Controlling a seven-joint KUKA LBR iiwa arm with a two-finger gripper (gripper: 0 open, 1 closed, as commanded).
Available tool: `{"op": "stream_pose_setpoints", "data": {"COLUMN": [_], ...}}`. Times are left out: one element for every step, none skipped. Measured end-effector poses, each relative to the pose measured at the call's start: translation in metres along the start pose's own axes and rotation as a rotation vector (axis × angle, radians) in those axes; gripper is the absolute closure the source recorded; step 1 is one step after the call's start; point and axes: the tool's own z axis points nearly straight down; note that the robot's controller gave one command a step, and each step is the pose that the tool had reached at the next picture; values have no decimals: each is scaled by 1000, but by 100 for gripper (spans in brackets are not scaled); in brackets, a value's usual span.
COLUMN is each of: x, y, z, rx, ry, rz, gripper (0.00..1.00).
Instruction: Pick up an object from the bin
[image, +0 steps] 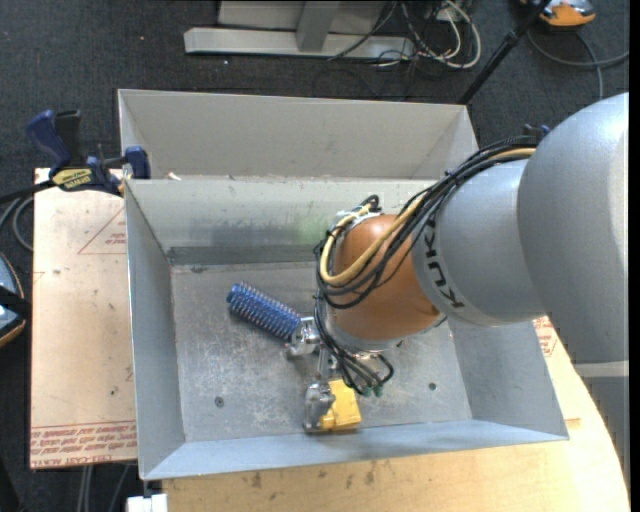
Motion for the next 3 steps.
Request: {"op": "stream_pose_setpoints", "data": {"x": [15, 15, -5], "y": [-65, -64, -67], "z": [-3, -4, -104], "rx": [1, 1, 4], "ry": [-5, -7, -5], "rz": [-390, -390, -367], "gripper": [0, 100, 100]}}
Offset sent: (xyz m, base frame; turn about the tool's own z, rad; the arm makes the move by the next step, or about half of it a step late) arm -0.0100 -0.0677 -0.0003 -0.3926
